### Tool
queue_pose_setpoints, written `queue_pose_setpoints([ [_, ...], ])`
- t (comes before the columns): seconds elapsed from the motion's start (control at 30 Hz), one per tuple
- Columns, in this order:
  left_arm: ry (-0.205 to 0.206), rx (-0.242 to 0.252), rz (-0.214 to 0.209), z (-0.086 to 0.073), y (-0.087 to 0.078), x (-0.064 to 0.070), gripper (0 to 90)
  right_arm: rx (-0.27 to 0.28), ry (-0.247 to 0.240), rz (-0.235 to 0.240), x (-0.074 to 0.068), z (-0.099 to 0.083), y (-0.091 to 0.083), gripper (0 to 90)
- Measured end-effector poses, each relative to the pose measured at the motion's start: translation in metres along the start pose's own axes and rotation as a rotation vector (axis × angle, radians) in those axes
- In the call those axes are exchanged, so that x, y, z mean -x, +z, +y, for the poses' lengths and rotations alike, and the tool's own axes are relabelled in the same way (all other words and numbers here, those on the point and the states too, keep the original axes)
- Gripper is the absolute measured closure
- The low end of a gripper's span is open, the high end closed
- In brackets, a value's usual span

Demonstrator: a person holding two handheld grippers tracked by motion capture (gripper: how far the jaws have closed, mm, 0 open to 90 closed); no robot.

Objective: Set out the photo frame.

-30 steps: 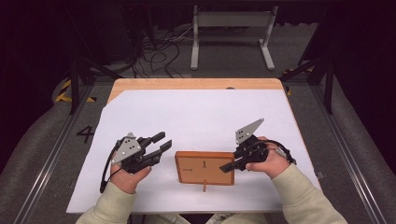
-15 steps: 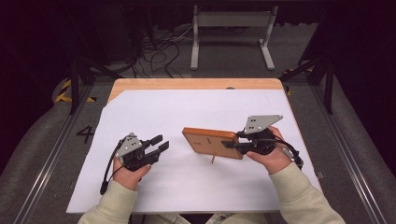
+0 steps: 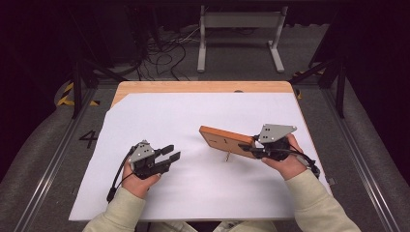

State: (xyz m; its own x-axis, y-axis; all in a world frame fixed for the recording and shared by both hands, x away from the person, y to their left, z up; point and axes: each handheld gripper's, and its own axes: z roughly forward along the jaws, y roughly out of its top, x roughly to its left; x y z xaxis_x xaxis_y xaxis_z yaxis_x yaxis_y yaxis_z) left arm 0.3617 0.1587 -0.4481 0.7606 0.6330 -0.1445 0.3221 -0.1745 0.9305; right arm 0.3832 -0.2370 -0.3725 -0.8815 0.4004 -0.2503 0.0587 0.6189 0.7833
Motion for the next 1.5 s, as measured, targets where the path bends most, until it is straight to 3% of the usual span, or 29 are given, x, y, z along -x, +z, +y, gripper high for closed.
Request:
queue_pose_setpoints([
  [0.07, 0.011, 0.000, -0.006, -0.001, 0.001, 0.000, 56.9, -0.005, -0.007, 0.000, 0.000, -0.001, 0.000, 70.9],
  [0.13, 0.028, -0.001, -0.006, -0.001, 0.002, -0.001, 56.8, -0.048, -0.059, 0.009, -0.003, -0.008, -0.001, 70.9],
  [0.27, 0.032, -0.014, -0.010, -0.002, 0.004, 0.000, 56.2, -0.094, -0.091, 0.014, -0.007, -0.017, -0.001, 70.7],
  [0.43, 0.036, -0.026, -0.010, -0.004, 0.006, 0.002, 55.1, -0.109, -0.100, 0.018, -0.011, -0.023, 0.000, 70.5],
  [0.57, 0.057, -0.030, 0.002, -0.005, 0.007, 0.002, 55.1, -0.138, -0.103, 0.025, -0.015, -0.028, 0.001, 69.9],
  [0.7, 0.085, -0.034, 0.012, -0.005, 0.007, 0.002, 55.4, -0.129, -0.109, 0.033, -0.019, -0.031, 0.002, 64.4],
  [0.87, 0.080, -0.037, 0.013, -0.005, 0.007, 0.002, 55.0, -0.114, -0.078, 0.026, -0.021, -0.031, 0.001, 56.2],
  [1.1, 0.079, -0.033, 0.020, -0.004, 0.006, 0.001, 54.2, -0.096, -0.020, 0.028, -0.024, -0.038, -0.014, 49.3],
  [1.23, 0.080, -0.028, 0.024, -0.004, 0.005, 0.001, 54.1, -0.100, 0.024, 0.018, -0.023, -0.045, -0.024, 50.0],
  [1.5, 0.073, -0.023, 0.030, -0.003, 0.005, 0.001, 54.2, -0.143, 0.057, -0.021, -0.026, -0.056, -0.033, 59.0],
])
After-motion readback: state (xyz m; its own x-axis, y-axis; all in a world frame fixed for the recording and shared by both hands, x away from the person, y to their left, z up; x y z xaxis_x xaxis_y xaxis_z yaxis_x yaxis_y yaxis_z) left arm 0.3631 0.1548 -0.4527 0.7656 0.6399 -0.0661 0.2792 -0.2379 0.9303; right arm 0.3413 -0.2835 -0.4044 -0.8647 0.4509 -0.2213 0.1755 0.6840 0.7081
